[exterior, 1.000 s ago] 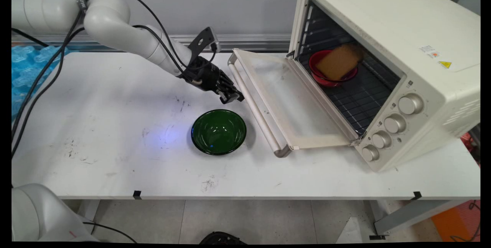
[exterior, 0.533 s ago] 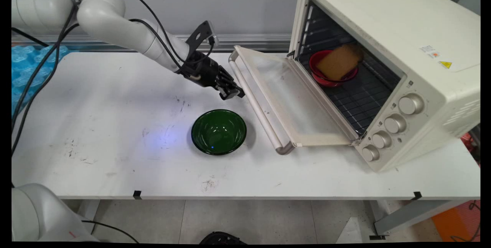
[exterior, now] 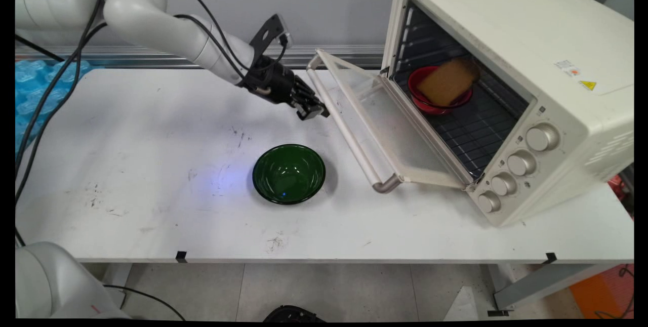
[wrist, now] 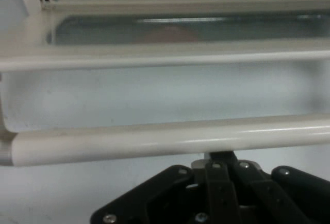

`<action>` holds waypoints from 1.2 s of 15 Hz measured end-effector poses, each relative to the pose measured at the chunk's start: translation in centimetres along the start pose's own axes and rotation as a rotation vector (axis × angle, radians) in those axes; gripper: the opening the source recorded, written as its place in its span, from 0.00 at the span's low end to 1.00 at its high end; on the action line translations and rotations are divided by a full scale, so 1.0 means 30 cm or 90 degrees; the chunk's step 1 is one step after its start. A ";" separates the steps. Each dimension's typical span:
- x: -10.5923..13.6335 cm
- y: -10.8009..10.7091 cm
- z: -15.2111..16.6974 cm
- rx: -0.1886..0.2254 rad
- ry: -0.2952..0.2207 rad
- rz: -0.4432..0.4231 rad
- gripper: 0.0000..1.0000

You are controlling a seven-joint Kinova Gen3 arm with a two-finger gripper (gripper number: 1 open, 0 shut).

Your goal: Close the oven

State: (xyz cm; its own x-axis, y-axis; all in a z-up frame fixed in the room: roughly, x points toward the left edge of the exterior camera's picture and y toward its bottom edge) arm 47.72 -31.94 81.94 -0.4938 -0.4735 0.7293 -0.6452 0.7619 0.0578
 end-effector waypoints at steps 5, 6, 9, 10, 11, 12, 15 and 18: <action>0.076 -0.028 -0.020 0.009 0.022 0.005 0.00; 0.093 -0.033 -0.022 0.010 0.027 0.006 0.00; 0.143 -0.049 -0.024 0.013 0.041 0.010 0.00; 0.156 -0.052 -0.023 0.013 0.044 0.010 0.00; 0.168 -0.055 -0.021 0.013 0.047 0.011 0.00; 0.178 -0.058 -0.019 0.013 0.050 0.011 0.00; 0.225 -0.067 -0.006 0.012 0.062 0.012 0.00; 0.267 -0.076 0.008 0.012 0.074 0.012 0.00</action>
State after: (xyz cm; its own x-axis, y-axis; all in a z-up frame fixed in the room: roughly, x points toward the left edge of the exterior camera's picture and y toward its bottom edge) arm 45.09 -37.56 87.48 -0.4353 -0.4038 0.8046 -0.6478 0.7612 0.0316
